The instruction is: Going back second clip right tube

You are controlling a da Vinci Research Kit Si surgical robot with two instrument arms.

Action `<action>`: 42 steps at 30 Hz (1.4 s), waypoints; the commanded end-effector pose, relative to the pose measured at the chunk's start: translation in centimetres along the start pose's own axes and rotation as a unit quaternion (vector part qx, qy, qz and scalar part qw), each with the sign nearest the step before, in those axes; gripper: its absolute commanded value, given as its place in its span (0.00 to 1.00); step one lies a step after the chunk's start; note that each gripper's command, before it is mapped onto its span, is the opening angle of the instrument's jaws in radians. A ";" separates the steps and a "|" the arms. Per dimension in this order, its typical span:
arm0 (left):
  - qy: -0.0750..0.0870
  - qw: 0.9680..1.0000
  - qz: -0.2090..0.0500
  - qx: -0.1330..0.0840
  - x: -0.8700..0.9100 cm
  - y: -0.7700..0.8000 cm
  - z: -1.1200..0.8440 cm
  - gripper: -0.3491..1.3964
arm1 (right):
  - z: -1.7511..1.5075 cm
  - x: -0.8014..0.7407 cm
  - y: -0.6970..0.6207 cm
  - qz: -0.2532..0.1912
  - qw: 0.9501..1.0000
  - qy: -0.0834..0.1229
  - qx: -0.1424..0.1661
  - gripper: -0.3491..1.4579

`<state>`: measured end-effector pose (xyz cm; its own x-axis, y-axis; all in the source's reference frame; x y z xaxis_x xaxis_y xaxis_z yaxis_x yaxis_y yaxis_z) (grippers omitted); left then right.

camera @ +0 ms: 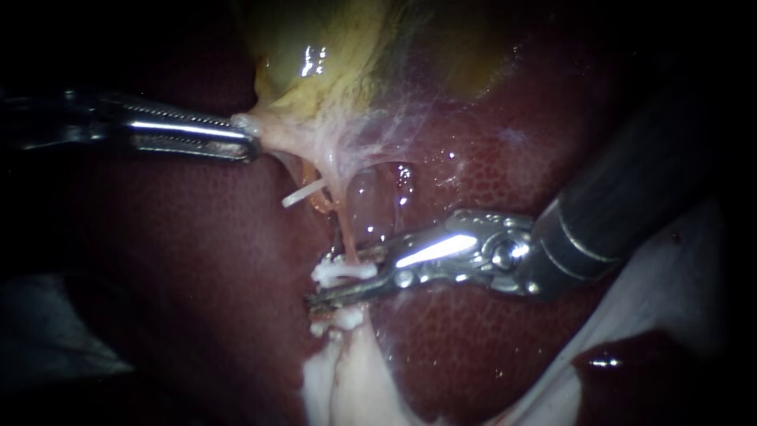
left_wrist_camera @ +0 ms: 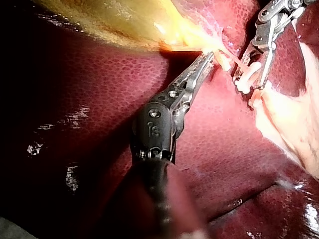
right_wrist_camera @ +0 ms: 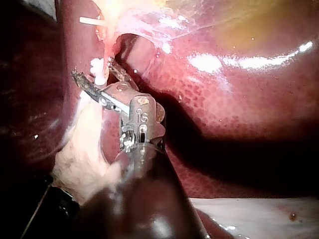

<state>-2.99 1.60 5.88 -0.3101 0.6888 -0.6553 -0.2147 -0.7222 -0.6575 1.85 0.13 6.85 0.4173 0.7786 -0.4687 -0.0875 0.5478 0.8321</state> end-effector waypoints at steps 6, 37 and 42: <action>0.000 1.000 0.000 -0.001 0.00 0.00 -0.02 0.00 | -0.36 0.09 -0.13 -0.047 0.999 0.003 -0.012 0.46; 0.000 1.000 0.003 -0.001 -0.09 -0.09 0.03 0.00 | -1.53 0.26 -0.93 -0.275 0.951 -0.046 -0.138 0.47; 0.001 1.000 0.002 -0.002 -0.17 -0.14 0.22 0.00 | -1.54 0.27 -0.92 -0.285 0.950 -0.049 -0.121 0.47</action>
<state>-3.14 1.57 6.20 -0.3091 0.6849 -0.6598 -0.2082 -0.7257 -0.6558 0.65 0.32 5.49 0.5386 0.3065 -0.7848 -0.0141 0.9346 0.3553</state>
